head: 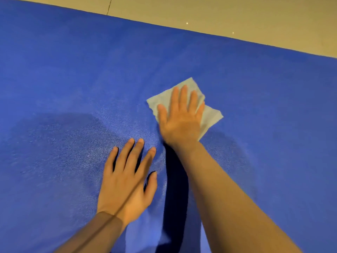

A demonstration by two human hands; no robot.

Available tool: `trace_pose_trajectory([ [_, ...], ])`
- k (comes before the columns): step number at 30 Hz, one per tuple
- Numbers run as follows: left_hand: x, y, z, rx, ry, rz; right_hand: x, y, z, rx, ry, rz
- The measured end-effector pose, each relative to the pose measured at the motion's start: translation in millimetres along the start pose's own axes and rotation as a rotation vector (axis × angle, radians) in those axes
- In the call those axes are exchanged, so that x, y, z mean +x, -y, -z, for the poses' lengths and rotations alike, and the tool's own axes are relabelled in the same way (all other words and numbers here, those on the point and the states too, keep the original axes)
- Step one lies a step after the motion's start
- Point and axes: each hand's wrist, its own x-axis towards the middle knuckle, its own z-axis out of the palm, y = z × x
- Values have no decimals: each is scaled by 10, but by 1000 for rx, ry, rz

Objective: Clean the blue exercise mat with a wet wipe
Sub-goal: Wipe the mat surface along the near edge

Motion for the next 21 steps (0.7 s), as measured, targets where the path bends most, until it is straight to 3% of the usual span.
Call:
trace_pose_trajectory([
  [4,-8,3,-12,-1,-11,-11,-177,-5,46,109,159,576],
  [6,-4,17,-4,-7,-4,-5,14,-443,125,46,219,655],
  [11,-33,30,-21,-32,-31,-13,35,-1407,431,-16,268,67],
  [15,-16,27,-30,-23,-26,-9,-549,-1463,459,59,198,-74],
  [21,-21,15,-24,-26,-23,3,-2100,-1052,475,10,109,-362],
])
